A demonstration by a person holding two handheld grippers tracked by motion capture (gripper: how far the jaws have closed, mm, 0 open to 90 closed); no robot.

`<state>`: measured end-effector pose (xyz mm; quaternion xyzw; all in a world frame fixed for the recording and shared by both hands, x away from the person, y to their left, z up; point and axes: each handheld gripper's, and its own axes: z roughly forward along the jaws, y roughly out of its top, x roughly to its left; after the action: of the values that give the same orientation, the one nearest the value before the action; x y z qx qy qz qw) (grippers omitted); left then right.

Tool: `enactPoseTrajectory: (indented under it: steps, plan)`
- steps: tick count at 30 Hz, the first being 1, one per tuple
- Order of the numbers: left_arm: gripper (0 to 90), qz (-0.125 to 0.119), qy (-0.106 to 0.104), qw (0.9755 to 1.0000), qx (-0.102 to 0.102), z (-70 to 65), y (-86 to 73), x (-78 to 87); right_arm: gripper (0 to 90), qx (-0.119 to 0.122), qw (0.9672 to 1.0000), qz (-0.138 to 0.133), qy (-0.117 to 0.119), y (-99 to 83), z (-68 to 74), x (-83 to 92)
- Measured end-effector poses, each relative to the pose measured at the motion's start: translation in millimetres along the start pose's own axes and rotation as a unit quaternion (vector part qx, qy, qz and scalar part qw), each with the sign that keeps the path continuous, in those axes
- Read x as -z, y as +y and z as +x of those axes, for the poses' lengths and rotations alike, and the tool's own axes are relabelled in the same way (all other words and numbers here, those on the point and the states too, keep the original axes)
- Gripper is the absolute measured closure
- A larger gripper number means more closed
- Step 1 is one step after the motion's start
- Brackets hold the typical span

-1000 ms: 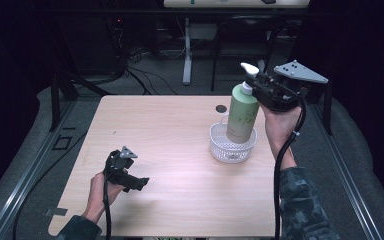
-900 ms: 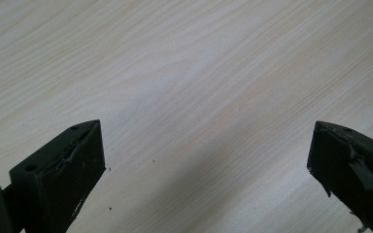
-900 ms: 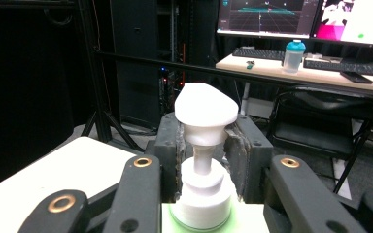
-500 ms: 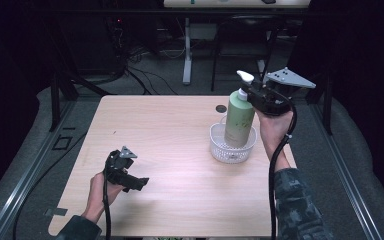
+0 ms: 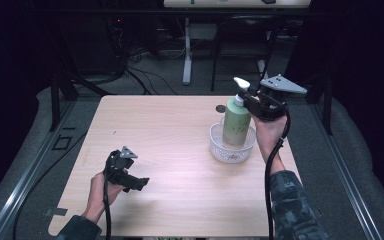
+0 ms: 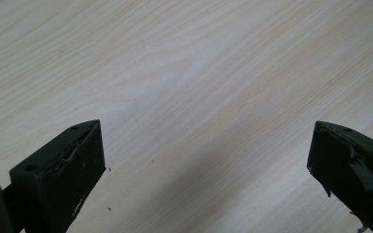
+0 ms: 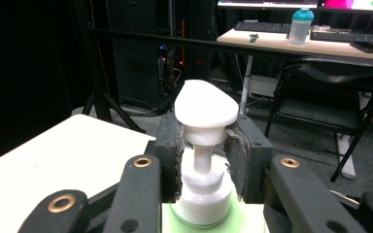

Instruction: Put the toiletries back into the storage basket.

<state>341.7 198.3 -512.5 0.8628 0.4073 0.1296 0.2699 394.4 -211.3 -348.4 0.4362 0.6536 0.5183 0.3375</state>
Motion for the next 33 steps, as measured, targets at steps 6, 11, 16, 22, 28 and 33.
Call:
enactPoseTrajectory:
  steps: [6, 11, 16, 22, 28, 33]
  plan:
    - [0.1, 0.001, 0.001, 1.0, 0.0, -0.2, 0.2, 0.1, 68.0, 0.0, 1.0, 0.009, -0.004, -8.6, -2.1, -3.7]
    - [0.2, 0.0, 0.0, 1.0, 0.0, 0.0, 0.1, 0.1, 68.0, -0.004, 0.9999, 0.012, -0.006, -15.9, -4.1, -5.9]
    - [0.2, 0.001, 0.001, 1.0, 0.0, -0.2, 0.3, 0.1, 68.0, -0.007, 0.9998, 0.017, -0.005, -24.1, -5.1, -9.1]
    - [0.2, 0.0, 0.0, 1.0, 0.001, 0.1, 0.1, -0.1, 68.0, -0.011, 0.9997, 0.023, -0.005, -32.7, -5.2, -12.9]
    - [0.2, 0.0, 0.0, 1.0, 0.0, 0.1, 0.2, -0.1, 68.0, -0.008, 0.9995, 0.031, -0.004, -40.0, -4.2, -16.2]
    - [0.2, 0.0, 0.001, 1.0, 0.001, 0.6, 0.0, 0.0, 68.0, -0.008, 0.9994, 0.035, -0.002, -45.2, -4.2, -18.5]
